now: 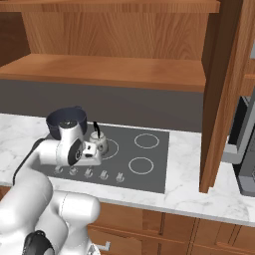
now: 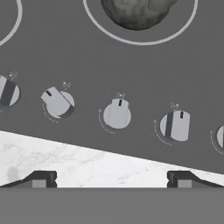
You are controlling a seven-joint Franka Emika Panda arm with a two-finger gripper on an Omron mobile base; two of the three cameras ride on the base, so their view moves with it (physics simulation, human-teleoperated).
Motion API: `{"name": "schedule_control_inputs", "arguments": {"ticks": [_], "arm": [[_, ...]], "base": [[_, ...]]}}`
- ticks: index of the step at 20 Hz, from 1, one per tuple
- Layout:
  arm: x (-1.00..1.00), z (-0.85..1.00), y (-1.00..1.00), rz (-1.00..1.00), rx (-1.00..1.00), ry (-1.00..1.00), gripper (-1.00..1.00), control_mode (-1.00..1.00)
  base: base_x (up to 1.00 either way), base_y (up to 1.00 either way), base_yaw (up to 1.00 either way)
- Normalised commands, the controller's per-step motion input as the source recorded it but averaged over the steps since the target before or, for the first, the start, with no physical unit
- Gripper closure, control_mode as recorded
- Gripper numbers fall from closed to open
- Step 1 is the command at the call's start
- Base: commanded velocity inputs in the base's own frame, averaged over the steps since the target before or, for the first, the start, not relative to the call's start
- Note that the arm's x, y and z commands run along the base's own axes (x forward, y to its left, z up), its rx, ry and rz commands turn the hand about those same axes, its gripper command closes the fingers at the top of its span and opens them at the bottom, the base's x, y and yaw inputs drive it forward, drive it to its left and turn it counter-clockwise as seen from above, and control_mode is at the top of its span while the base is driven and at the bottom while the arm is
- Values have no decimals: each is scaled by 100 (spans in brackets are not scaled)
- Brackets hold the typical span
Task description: Pick the kettle from the cabinet and place it on a stove burner. Then pick the pot from the counter and place it on another stove burner. Finally, turn both burners on.
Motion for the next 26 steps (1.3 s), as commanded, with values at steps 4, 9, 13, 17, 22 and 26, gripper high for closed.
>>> {"name": "schedule_control_inputs", "arguments": {"ticks": [4,9,13,17,22,26], "arm": [[18,-13,0,0,0,0,-100,-100],[13,-16,0,0,0,0,-100,-100],[14,-21,-1,0,0,0,-100,-100],[14,-21,-1,0,0,0,-100,-100],[7,-14,0,0,0,0,-100,-100],[5,-14,0,0,0,0,-100,-100]], "base": [[0,0,0],[0,0,0],[0,0,0],[0,0,0],[0,0,0],[0,0,0]]}}
